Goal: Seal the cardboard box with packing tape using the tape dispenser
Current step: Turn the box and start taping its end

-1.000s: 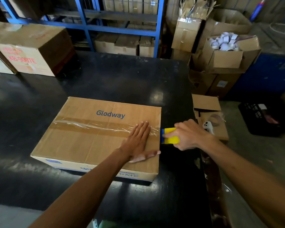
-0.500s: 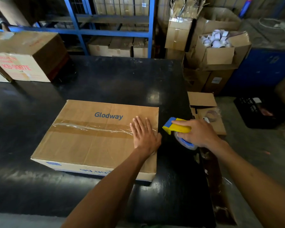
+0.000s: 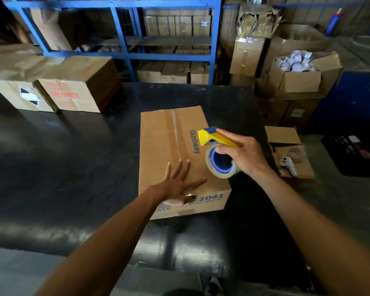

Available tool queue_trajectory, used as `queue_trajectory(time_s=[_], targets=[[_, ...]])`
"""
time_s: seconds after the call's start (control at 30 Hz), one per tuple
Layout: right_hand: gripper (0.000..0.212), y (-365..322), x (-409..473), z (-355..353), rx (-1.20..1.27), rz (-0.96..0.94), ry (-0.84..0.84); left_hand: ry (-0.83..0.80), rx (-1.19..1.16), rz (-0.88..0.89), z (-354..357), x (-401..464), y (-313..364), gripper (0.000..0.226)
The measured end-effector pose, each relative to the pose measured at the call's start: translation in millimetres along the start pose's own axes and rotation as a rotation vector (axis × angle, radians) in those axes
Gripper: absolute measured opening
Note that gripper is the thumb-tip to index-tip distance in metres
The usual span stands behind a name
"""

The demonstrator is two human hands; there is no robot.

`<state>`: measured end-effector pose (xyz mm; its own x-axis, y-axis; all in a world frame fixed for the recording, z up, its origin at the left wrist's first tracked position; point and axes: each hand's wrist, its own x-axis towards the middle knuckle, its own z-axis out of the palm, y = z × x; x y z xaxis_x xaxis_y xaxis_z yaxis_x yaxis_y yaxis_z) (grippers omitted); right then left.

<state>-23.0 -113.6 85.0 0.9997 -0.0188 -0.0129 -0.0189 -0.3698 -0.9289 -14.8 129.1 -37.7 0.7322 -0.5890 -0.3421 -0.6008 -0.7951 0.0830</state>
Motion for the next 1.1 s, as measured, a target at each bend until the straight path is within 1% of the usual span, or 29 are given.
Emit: queue_trajectory(time_s=[0.07,0.13,0.2,0.47,0.67,0.8,0.83,0.87,0.9,0.93,0.97,1.0,1.03,1.1], targets=[[0.051,0,-9,13,0.024,0.02,-0.01,0.09,-0.028,-0.086,14,-15,-2,0.078],[0.052,2,-21,23,0.024,0.045,-0.029,0.181,-0.042,-0.113,25,-22,1,0.08],[0.054,6,-32,30,0.02,0.068,-0.047,0.199,-0.044,-0.109,29,-21,0,0.078],[0.05,8,-76,35,0.092,0.171,-0.026,0.146,0.005,-0.03,21,-17,-18,0.073],[0.051,0,-93,45,0.07,0.177,-0.047,0.029,0.025,0.045,5,-23,-33,0.071],[0.052,-11,-100,50,0.071,0.142,-0.063,-0.018,0.022,0.007,-5,-27,-26,0.075],[0.052,-13,-102,50,0.064,0.126,-0.066,-0.005,-0.069,0.001,-9,-29,-20,0.073],[0.052,-14,-104,50,0.051,0.113,-0.066,0.031,-0.232,0.015,-15,-34,-13,0.069],[0.052,-15,-107,49,0.035,0.097,-0.067,0.089,-0.49,0.016,-20,-41,-6,0.061],[0.052,-16,-111,48,0.028,0.073,-0.066,0.153,-0.809,-0.028,-24,-47,1,0.053],[0.052,-16,-116,47,0.031,0.035,-0.059,0.181,-1.104,-0.104,-29,-56,6,0.048],[0.052,-17,-121,46,0.033,-0.017,-0.045,0.171,-1.352,-0.166,-36,-66,9,0.049],[0.054,-16,-126,44,0.021,-0.084,-0.024,0.119,-1.57,-0.212,-40,-76,10,0.055],[0.056,-14,-133,42,-0.052,-0.247,0.018,0.022,-1.894,-0.245,-47,-93,7,0.067]])
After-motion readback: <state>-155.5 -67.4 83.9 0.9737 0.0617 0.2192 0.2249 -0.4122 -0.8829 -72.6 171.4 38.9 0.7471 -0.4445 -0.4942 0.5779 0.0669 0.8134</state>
